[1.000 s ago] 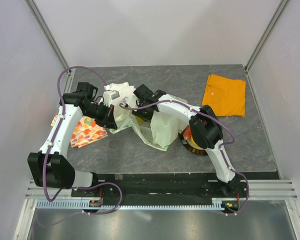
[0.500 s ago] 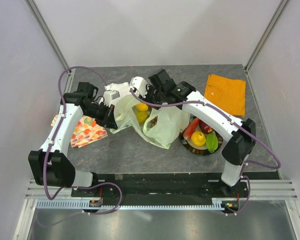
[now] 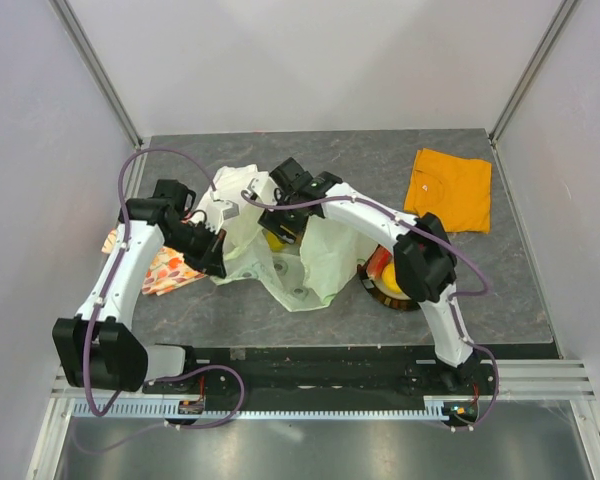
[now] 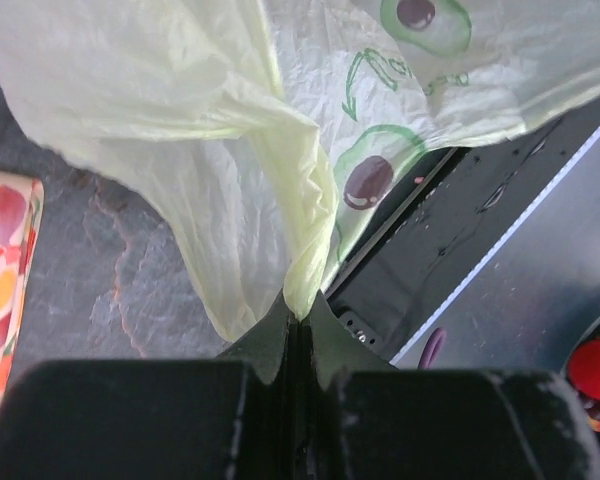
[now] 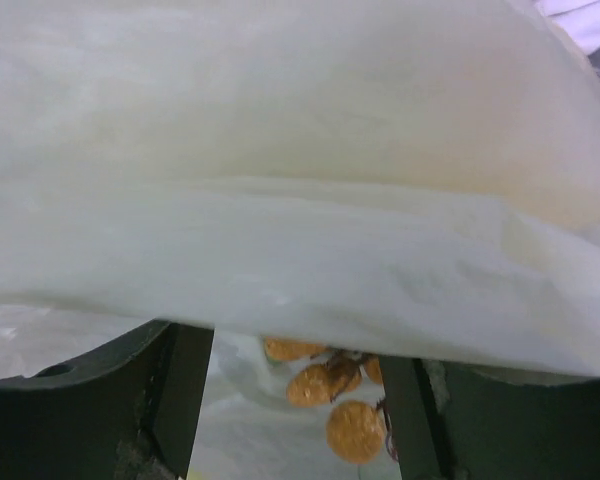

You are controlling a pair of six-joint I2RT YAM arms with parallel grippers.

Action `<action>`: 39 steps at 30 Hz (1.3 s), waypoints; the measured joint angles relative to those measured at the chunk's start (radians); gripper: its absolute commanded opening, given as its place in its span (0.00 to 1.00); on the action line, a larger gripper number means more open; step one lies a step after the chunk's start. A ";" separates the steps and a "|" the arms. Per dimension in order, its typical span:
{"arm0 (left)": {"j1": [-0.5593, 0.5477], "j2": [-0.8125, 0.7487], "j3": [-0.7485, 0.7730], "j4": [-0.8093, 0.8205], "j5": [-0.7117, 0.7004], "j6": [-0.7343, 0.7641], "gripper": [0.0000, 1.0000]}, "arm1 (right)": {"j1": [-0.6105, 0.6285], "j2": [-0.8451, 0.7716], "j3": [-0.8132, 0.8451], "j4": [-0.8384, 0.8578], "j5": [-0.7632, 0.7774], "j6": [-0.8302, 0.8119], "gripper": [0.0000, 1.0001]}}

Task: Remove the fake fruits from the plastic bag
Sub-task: Take out the fake fruit from the plastic bag.

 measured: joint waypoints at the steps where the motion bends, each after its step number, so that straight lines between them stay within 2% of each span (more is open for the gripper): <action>1: 0.000 -0.016 -0.008 -0.009 -0.012 0.008 0.02 | 0.000 0.024 0.013 -0.001 0.000 0.003 0.75; 4: 0.000 -0.045 -0.026 -0.032 -0.031 0.024 0.02 | 0.000 0.072 0.054 -0.005 -0.003 0.010 0.80; 5: 0.000 -0.046 -0.029 -0.037 -0.035 0.024 0.02 | 0.000 0.085 0.069 -0.005 -0.003 0.012 0.88; 6: 0.000 -0.046 -0.032 -0.037 -0.037 0.024 0.02 | 0.000 0.095 0.082 -0.006 -0.007 0.013 0.89; 7: 0.000 -0.045 -0.035 -0.037 -0.037 0.024 0.01 | 0.000 0.101 0.090 -0.005 -0.011 0.018 0.95; 11: 0.000 -0.042 -0.038 -0.037 -0.036 0.025 0.02 | 0.001 0.123 0.116 -0.003 -0.042 -0.005 0.98; 16: 0.000 -0.027 -0.038 -0.037 -0.036 0.025 0.02 | 0.005 0.124 0.116 -0.015 -0.088 -0.116 0.98; 24: 0.000 -0.005 -0.038 -0.051 -0.027 0.026 0.02 | 0.035 0.124 0.085 -0.021 -0.046 -0.312 0.98; 26: 0.000 0.000 -0.038 -0.066 -0.023 0.026 0.01 | 0.042 0.124 0.084 -0.021 -0.025 -0.341 0.96; 29: 0.000 0.004 -0.038 -0.074 -0.019 0.026 0.02 | 0.043 0.125 0.081 -0.007 0.005 -0.375 0.85; 35: 0.000 0.011 -0.038 -0.088 -0.017 0.025 0.02 | 0.046 0.109 -0.014 0.090 0.036 -0.446 0.87; 38: 0.000 0.018 -0.036 -0.084 -0.013 0.025 0.02 | 0.048 0.104 -0.069 0.103 0.034 -0.499 0.77; 39: 0.000 0.020 -0.033 -0.083 -0.011 0.025 0.02 | 0.049 0.104 -0.080 0.106 0.034 -0.514 0.67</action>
